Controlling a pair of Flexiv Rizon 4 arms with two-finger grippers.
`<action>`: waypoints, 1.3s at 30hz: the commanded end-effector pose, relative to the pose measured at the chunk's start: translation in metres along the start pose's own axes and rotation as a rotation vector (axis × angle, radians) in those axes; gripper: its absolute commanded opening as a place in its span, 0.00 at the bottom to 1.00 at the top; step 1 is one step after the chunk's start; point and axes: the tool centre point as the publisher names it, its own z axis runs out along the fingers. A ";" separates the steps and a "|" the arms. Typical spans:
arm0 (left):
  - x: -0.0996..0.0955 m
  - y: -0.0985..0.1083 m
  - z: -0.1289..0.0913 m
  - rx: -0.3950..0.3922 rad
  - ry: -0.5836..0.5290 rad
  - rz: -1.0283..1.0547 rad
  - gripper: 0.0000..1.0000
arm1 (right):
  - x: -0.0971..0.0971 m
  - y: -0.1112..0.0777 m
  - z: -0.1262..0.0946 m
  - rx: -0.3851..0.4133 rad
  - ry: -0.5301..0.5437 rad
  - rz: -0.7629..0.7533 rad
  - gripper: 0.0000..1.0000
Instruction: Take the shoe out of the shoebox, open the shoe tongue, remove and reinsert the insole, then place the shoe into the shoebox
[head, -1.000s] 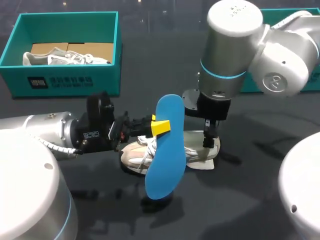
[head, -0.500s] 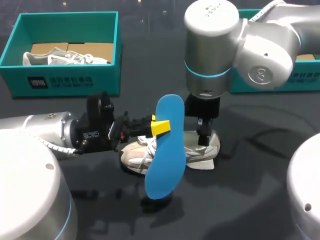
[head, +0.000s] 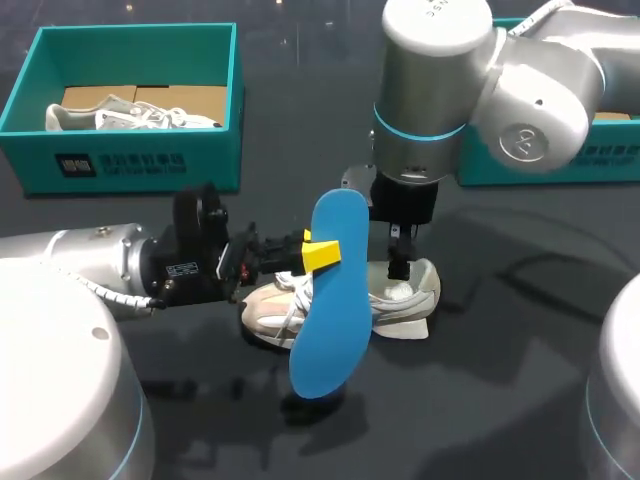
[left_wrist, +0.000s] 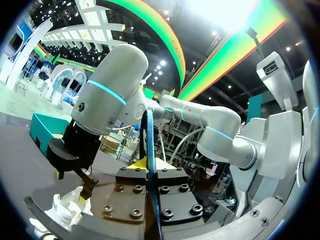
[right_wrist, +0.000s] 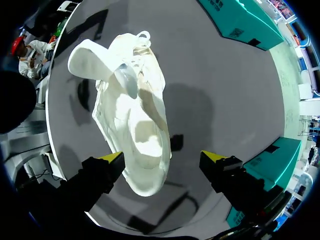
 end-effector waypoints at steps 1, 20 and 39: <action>0.001 0.001 0.000 0.002 -0.003 0.000 0.00 | -0.003 0.006 0.004 0.010 0.005 0.000 1.00; 0.001 0.001 0.000 0.002 -0.003 0.000 0.00 | -0.004 0.044 0.014 0.019 0.002 -0.049 1.00; 0.001 0.001 0.000 0.002 -0.003 0.000 0.00 | 0.002 0.054 0.048 0.006 0.073 -0.063 0.95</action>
